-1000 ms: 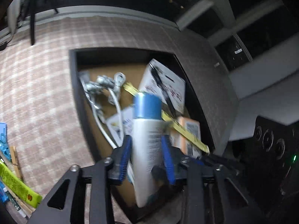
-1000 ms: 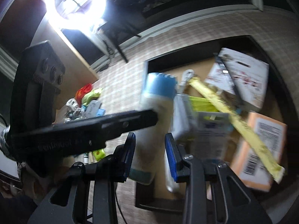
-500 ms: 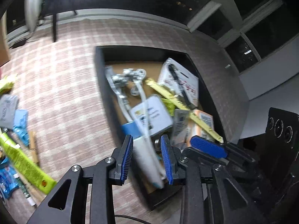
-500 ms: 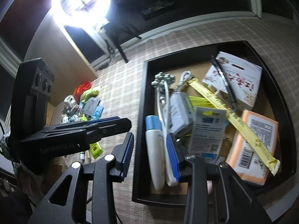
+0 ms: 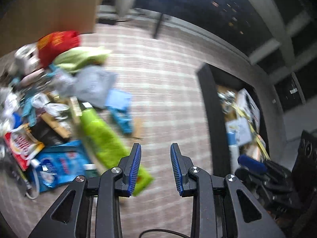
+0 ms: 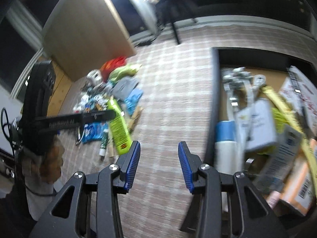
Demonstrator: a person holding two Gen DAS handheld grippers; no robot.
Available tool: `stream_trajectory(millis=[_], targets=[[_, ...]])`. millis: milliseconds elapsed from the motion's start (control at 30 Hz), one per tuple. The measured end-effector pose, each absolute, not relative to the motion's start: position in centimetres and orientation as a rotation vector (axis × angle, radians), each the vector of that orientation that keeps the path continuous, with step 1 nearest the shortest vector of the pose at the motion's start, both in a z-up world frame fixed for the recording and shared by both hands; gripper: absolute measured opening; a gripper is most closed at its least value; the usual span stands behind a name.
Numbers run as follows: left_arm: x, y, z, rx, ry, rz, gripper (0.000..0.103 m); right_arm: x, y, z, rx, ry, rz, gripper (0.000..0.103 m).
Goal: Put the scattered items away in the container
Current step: 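Close both grippers together around the lime-green tube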
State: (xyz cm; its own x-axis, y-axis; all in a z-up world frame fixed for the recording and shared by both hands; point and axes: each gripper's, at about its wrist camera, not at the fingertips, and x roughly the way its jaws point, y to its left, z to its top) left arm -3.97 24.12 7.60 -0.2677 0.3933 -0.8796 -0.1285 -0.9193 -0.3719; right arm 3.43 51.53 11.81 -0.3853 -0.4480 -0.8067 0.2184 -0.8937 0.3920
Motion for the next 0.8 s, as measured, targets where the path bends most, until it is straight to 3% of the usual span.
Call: stream_trajectory(millis=[300, 800], targets=[[-5.7, 19.0, 4.9, -1.725, -0.502, 2.289, 0.028, 0.5, 44.5, 8.2, 1.536, -0.209, -2.146, 0.039], [-7.0, 19.0, 3.1, -1.793, -0.435, 2.316, 0.028, -1.1, 39.9, 5.5, 1.596, -0.049, -2.095, 0.039]])
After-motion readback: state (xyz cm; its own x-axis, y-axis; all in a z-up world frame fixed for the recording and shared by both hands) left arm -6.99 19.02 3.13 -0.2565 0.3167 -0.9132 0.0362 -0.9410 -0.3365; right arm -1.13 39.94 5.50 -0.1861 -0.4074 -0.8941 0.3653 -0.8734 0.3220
